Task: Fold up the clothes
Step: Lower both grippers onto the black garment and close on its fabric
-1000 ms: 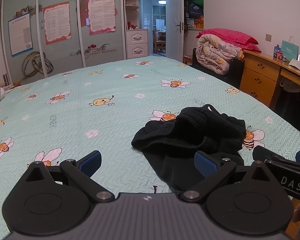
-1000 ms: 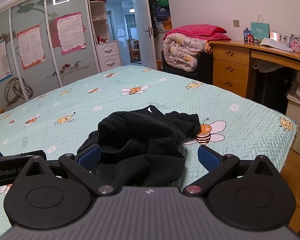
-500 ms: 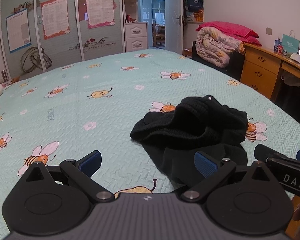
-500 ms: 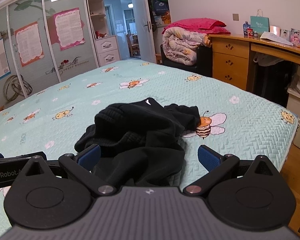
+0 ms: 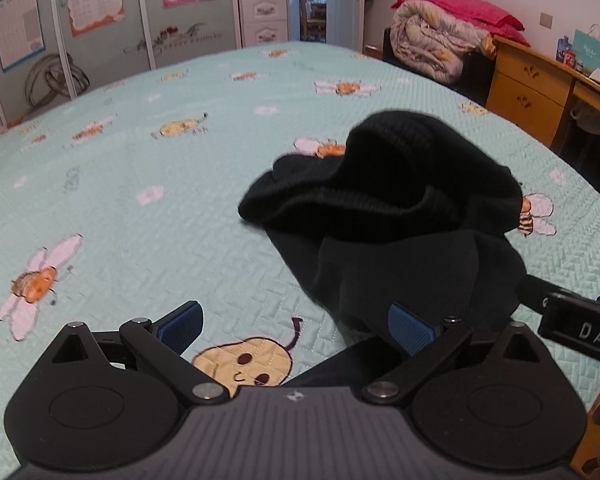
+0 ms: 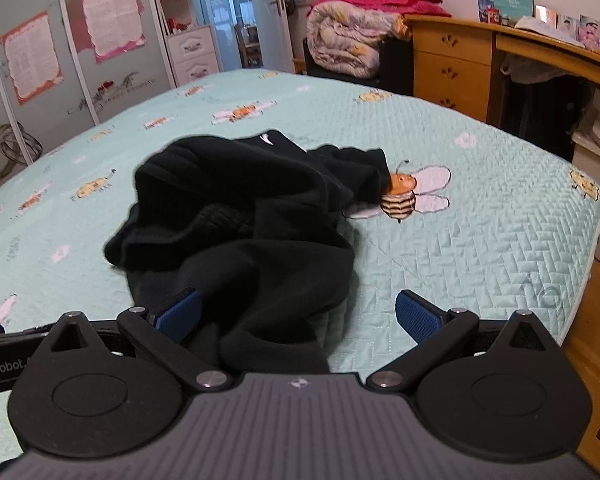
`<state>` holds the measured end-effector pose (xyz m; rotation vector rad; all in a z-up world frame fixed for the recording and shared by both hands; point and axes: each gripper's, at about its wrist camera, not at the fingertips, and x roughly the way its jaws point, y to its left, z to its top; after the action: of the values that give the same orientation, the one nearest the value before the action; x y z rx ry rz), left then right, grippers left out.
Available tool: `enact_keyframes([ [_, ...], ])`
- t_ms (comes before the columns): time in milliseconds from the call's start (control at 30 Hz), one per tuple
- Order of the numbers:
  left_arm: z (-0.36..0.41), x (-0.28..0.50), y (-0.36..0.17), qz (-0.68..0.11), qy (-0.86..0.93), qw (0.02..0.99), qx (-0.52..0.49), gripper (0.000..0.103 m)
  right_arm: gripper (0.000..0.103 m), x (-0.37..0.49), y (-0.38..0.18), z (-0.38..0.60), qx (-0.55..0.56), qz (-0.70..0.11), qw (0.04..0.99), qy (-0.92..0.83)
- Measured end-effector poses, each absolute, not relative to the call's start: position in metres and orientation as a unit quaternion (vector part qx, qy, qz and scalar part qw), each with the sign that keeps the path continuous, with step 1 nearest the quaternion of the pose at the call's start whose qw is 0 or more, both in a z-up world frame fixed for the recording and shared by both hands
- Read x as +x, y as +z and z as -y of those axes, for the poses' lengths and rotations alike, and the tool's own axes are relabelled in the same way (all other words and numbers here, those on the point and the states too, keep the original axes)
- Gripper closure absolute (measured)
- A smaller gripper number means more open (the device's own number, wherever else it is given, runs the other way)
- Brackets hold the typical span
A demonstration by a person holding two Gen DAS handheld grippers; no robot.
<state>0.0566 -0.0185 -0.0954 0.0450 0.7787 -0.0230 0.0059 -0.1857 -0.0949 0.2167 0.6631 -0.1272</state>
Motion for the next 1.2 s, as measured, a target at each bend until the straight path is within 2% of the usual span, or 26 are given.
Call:
enact_keyframes([
  [300,0.025,0.098,-0.126,-0.406,-0.016,0.914,0.01,0.001,0.001,0.049,-0.114,0.203,0.125,-0.33,0.934,-0.055],
  [500,0.032,0.124,-0.143,-0.415,-0.022,0.91,-0.01,0.001,0.001,0.085,-0.119,0.212,0.166,-0.31,0.936,-0.028],
  [767,0.042,0.141,-0.174,-0.451,-0.033,0.891,-0.029,0.001,0.001,0.136,-0.144,0.217,0.213,-0.324,0.922,0.02],
  [1100,0.04,0.146,-0.189,-0.465,-0.03,0.881,-0.076,0.0,0.001,0.158,-0.186,0.239,0.362,-0.356,0.858,0.075],
  [1200,0.042,0.149,-0.188,-0.473,-0.029,0.878,-0.072,0.0,0.002,0.156,-0.187,0.237,0.365,-0.358,0.856,0.077],
])
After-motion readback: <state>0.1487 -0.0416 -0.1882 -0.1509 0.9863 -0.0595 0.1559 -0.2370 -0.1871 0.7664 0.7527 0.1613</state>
